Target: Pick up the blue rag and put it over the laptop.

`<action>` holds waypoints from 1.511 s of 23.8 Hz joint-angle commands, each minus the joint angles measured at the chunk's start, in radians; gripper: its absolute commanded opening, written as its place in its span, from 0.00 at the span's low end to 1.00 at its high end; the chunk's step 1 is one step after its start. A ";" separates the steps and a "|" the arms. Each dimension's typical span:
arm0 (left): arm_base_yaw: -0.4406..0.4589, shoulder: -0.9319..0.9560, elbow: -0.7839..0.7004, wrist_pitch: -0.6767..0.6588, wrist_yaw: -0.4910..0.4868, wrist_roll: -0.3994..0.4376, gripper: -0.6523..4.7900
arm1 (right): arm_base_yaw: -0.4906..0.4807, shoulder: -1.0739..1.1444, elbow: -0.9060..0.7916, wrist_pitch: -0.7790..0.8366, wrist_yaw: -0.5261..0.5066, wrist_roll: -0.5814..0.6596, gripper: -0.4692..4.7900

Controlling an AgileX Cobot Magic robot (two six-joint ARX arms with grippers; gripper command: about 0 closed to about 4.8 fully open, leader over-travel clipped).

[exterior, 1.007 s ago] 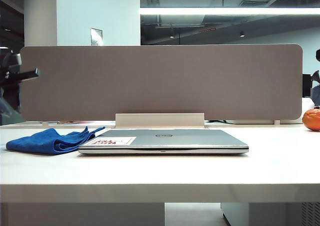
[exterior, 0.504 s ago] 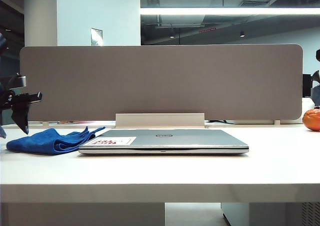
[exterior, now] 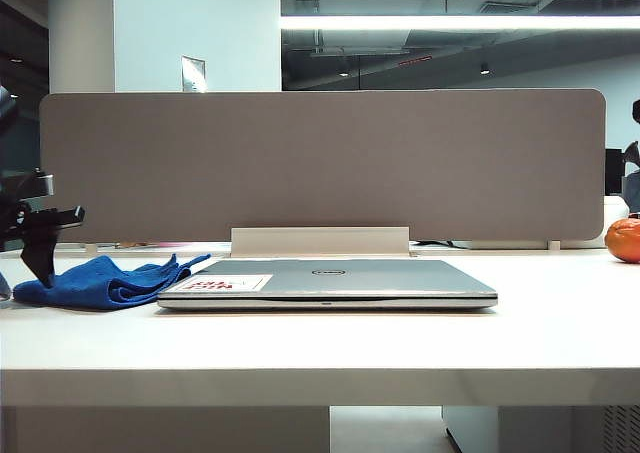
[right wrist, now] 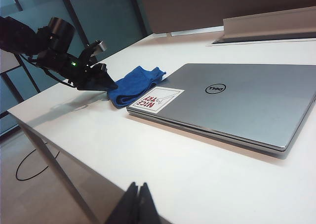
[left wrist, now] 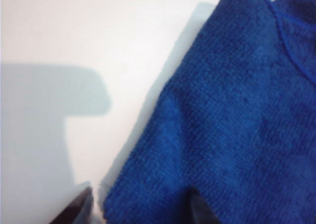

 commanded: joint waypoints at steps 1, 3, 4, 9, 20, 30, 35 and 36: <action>0.002 0.012 -0.006 -0.032 0.001 0.000 0.39 | 0.000 -0.002 -0.004 0.009 0.002 0.002 0.08; 0.002 0.012 -0.006 -0.033 0.005 0.000 0.26 | 0.000 -0.002 -0.004 0.010 0.002 0.002 0.08; 0.002 0.012 -0.006 -0.034 0.008 0.000 0.26 | 0.000 -0.002 -0.004 0.010 0.002 0.002 0.08; 0.002 0.011 -0.005 -0.033 0.016 0.000 0.11 | 0.000 -0.002 -0.004 0.010 0.002 0.002 0.08; 0.000 -0.159 0.000 0.098 0.200 -0.015 0.11 | 0.000 -0.002 -0.004 0.009 0.013 -0.002 0.08; -0.094 -0.300 0.002 0.235 0.240 -0.091 0.11 | 0.000 -0.002 -0.004 0.010 0.012 -0.002 0.08; -0.218 -0.306 0.020 0.261 0.233 -0.091 0.11 | 0.000 -0.002 -0.004 0.010 0.012 -0.002 0.08; -0.265 -0.306 0.030 0.269 0.212 -0.090 0.11 | 0.001 -0.002 -0.004 0.010 0.012 -0.002 0.08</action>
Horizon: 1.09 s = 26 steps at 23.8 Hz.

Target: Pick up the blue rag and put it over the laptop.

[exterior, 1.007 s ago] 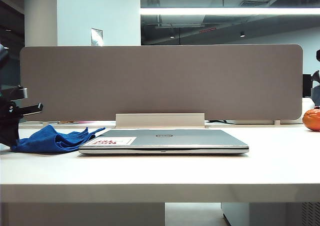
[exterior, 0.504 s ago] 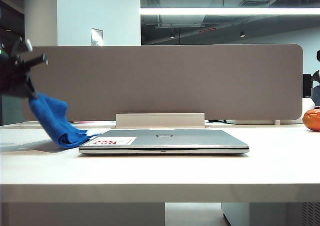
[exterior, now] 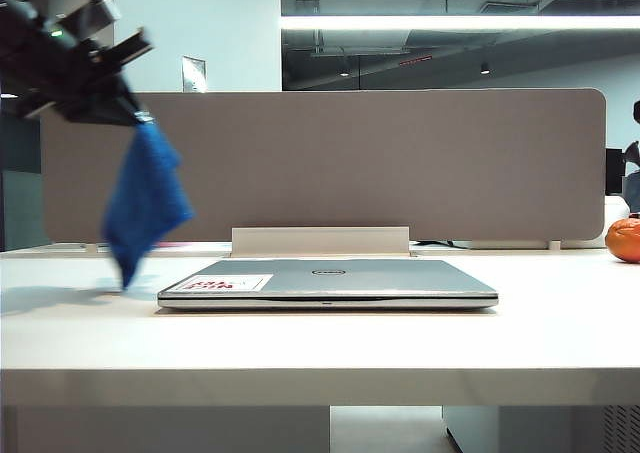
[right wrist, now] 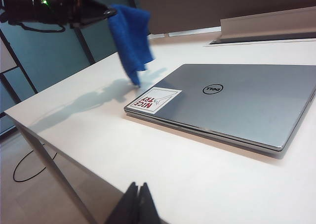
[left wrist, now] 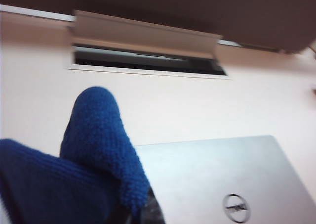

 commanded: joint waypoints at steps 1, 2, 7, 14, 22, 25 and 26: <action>-0.092 -0.006 0.028 0.036 -0.037 -0.002 0.11 | 0.001 -0.002 -0.004 0.010 0.002 -0.001 0.08; -0.118 -0.006 0.031 0.053 -0.058 -0.002 0.11 | 0.001 -0.002 -0.004 0.010 0.002 -0.001 0.08; -0.216 0.004 0.037 0.157 -0.145 0.002 0.11 | 0.001 -0.002 -0.004 0.010 0.002 -0.001 0.08; -0.327 0.122 0.159 0.176 -0.162 0.002 0.11 | 0.001 -0.002 -0.004 0.010 0.002 -0.001 0.08; -0.435 0.301 0.389 0.126 -0.160 0.001 0.11 | 0.001 -0.002 -0.004 0.010 0.002 -0.001 0.08; -0.481 0.360 0.457 0.069 -0.158 0.001 0.11 | 0.001 -0.002 -0.004 0.010 0.002 -0.001 0.08; -0.491 0.370 0.462 0.060 -0.158 0.001 0.11 | 0.001 -0.002 -0.004 0.010 0.002 -0.001 0.08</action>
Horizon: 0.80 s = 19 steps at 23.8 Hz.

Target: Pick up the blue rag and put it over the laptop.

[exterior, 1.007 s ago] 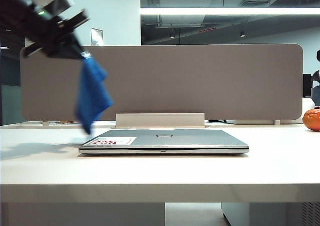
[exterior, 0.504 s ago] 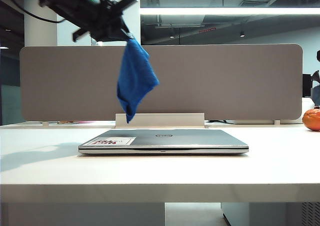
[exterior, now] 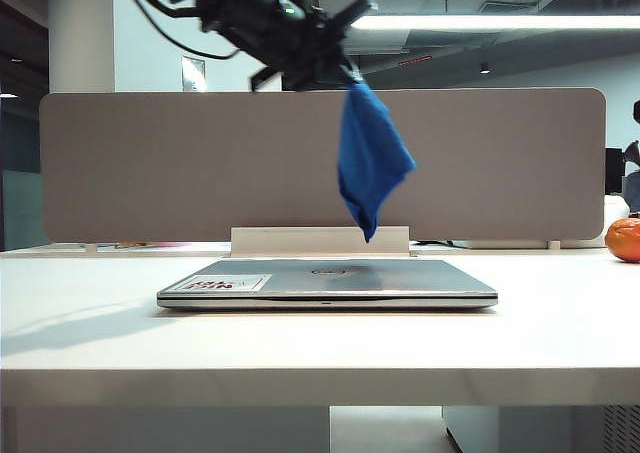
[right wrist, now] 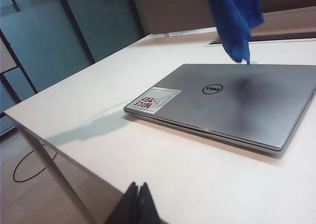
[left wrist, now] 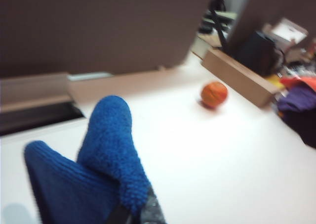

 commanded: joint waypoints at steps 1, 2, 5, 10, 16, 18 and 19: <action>-0.034 0.032 0.023 -0.039 0.007 0.000 0.11 | 0.000 -0.002 -0.004 0.010 0.002 -0.001 0.08; -0.045 0.044 0.024 -0.052 0.011 0.000 0.11 | 0.000 -0.002 -0.004 0.010 0.002 -0.001 0.08; -0.061 0.071 0.024 -0.119 0.013 0.001 0.11 | 0.000 -0.002 -0.004 0.010 0.002 -0.001 0.08; -0.048 0.083 0.023 -0.259 -0.038 0.001 0.11 | 0.001 -0.002 -0.004 0.010 0.001 -0.001 0.08; 0.014 0.082 0.023 -0.362 -0.071 0.005 0.11 | 0.000 -0.002 -0.004 0.010 0.002 -0.001 0.08; 0.031 0.082 0.023 -0.399 -0.095 0.009 0.11 | 0.000 -0.002 -0.004 0.010 0.002 -0.001 0.08; 0.040 0.082 0.023 -0.415 -0.112 0.009 0.11 | 0.000 -0.002 -0.004 0.010 0.002 -0.001 0.08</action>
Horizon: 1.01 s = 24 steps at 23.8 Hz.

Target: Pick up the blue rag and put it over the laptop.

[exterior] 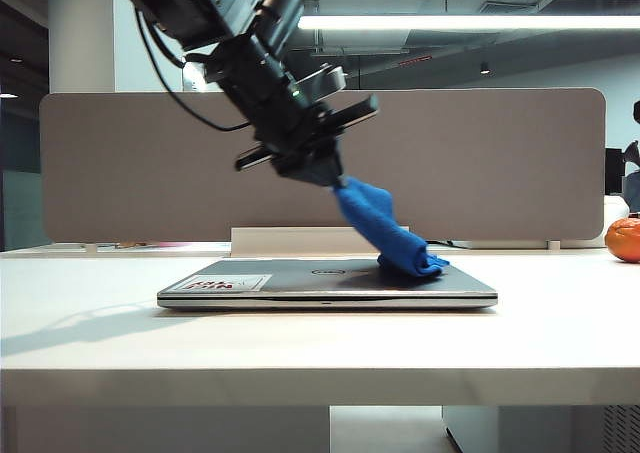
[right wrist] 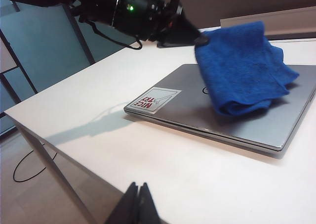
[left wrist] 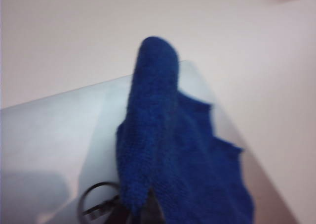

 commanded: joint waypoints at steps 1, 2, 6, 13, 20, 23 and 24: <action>0.035 -0.006 0.005 -0.090 -0.078 0.024 0.11 | 0.000 -0.002 -0.004 0.010 0.002 -0.001 0.08; 0.051 -0.006 0.004 -0.123 -0.094 0.055 0.11 | 0.000 -0.002 -0.004 0.010 0.002 -0.001 0.08; 0.079 -0.006 0.004 -0.210 -0.153 0.116 0.11 | 0.000 -0.002 -0.004 0.010 0.002 -0.001 0.08; 0.096 -0.005 0.004 -0.264 -0.172 0.188 0.16 | 0.000 -0.002 -0.004 0.010 0.002 -0.001 0.08; 0.097 -0.006 0.004 -0.270 -0.174 0.216 0.58 | 0.000 -0.002 -0.004 0.010 0.002 -0.001 0.08; 0.097 -0.014 0.007 -0.296 -0.207 0.245 0.69 | 0.000 -0.002 -0.004 0.010 0.002 -0.001 0.08; 0.098 -0.025 0.006 -0.314 -0.246 0.245 0.69 | 0.000 -0.002 -0.004 0.010 0.002 -0.001 0.08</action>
